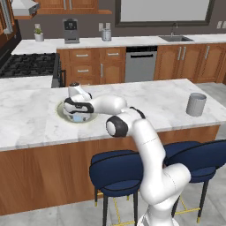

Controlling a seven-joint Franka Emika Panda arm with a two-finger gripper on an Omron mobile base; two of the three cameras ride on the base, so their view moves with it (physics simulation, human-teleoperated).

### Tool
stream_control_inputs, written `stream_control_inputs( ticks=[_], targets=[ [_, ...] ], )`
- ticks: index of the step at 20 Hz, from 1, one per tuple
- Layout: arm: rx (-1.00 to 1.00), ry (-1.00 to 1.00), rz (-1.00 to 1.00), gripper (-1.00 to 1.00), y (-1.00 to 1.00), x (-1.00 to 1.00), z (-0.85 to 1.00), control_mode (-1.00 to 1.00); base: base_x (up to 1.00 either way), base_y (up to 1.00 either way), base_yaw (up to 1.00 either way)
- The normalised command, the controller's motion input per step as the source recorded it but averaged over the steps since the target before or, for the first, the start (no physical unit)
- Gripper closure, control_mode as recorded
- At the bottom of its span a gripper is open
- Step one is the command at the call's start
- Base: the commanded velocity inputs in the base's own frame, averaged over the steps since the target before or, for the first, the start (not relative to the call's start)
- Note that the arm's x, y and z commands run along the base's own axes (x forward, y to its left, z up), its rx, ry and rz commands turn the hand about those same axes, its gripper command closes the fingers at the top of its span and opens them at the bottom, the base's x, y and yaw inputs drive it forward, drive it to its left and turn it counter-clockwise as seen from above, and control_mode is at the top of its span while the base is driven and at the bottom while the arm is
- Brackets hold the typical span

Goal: There are four ice cubes in the ice bowl. Place two ice cubes in each glass of water.

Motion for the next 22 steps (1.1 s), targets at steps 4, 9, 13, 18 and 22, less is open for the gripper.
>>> stream_control_inputs(
  ticks=[4,9,13,18,22],
  targets=[
    [0.0,-0.02,0.0,-1.0,0.04,0.26,0.0,-1.0,0.0,0.0,0.0],
    [0.0,0.0,0.0,-1.0,0.03,0.23,-0.06,-1.0,0.0,0.0,0.0],
    [0.0,0.0,0.0,1.0,0.04,0.04,-0.21,-1.0,0.0,0.0,0.0],
    [0.0,0.04,0.0,1.0,0.0,0.0,-0.47,-1.0,0.0,0.0,0.0],
    [0.0,0.03,0.0,1.0,0.0,-0.01,-0.35,-1.0,0.0,0.0,0.0]
  ],
)
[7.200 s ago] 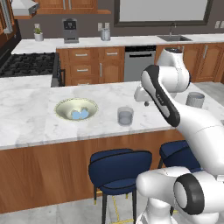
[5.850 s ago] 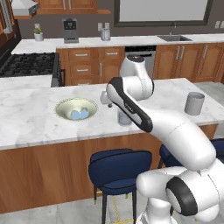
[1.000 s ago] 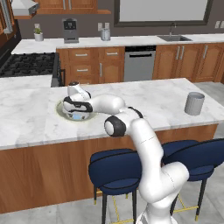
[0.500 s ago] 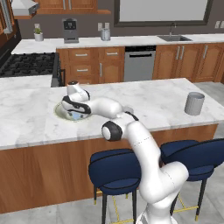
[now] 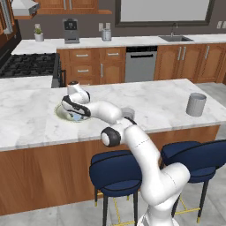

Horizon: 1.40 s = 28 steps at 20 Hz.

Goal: There are four ice cubes in the ice bowl. Place two ice cubes in each glass of water.

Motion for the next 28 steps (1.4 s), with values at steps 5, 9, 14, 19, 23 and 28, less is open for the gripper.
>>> stream_control_inputs(
  ticks=[5,9,14,19,23,28],
  targets=[
    [0.06,-0.12,-0.01,1.0,-0.12,-0.26,0.29,-1.0,0.0,0.0,0.0],
    [0.09,-0.31,-0.09,1.0,-0.49,-0.44,0.35,-1.0,0.0,0.0,0.0],
    [0.08,-0.36,-0.08,1.0,-0.97,-0.94,-0.24,-1.0,0.0,0.0,0.0],
    [0.16,-0.48,0.0,1.0,-1.0,-1.0,0.09,-1.0,0.0,0.0,0.0],
    [0.11,-0.42,0.0,1.0,-1.0,-1.0,0.15,-1.0,0.0,0.0,0.0],
    [0.08,-0.39,0.0,1.0,-1.0,-1.0,0.0,-1.0,0.0,0.0,0.0]
  ],
)
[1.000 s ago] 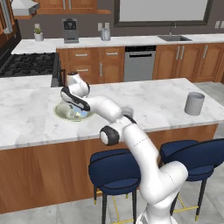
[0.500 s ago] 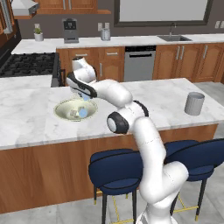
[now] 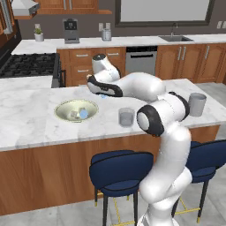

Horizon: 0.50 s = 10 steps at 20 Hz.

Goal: There are four ice cubes in the ice bowl. Place two ice cubes in each glass of water.

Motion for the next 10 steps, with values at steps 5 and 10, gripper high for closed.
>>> stream_control_inputs(
  ticks=[5,10],
  targets=[
    [0.01,-0.32,0.0,1.0,-1.0,-0.79,0.4,-1.0,0.0,0.0,0.0],
    [-0.01,-0.13,-0.01,1.0,-1.0,-0.34,0.77,-1.0,0.0,0.0,0.0]
  ],
)
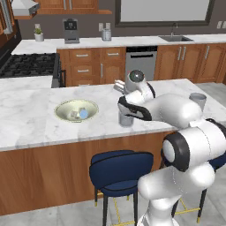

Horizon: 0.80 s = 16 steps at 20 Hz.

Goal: There are four ice cubes in the ice bowl. Place two ice cubes in each glass of water.

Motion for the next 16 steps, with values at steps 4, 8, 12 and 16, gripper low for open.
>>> stream_control_inputs(
  ticks=[4,8,12,16],
  targets=[
    [-0.05,-0.02,-0.07,1.0,-1.0,-0.16,0.79,-1.0,0.0,0.0,0.0],
    [-0.12,0.0,-0.15,1.0,-1.0,-0.12,0.31,-1.0,0.0,0.0,0.0],
    [-0.14,0.04,-0.22,1.0,-1.0,-0.04,-0.01,-1.0,0.0,0.0,0.0],
    [-0.07,0.03,-0.25,1.0,-1.0,0.0,-0.02,-1.0,0.0,0.0,0.0]
  ],
)
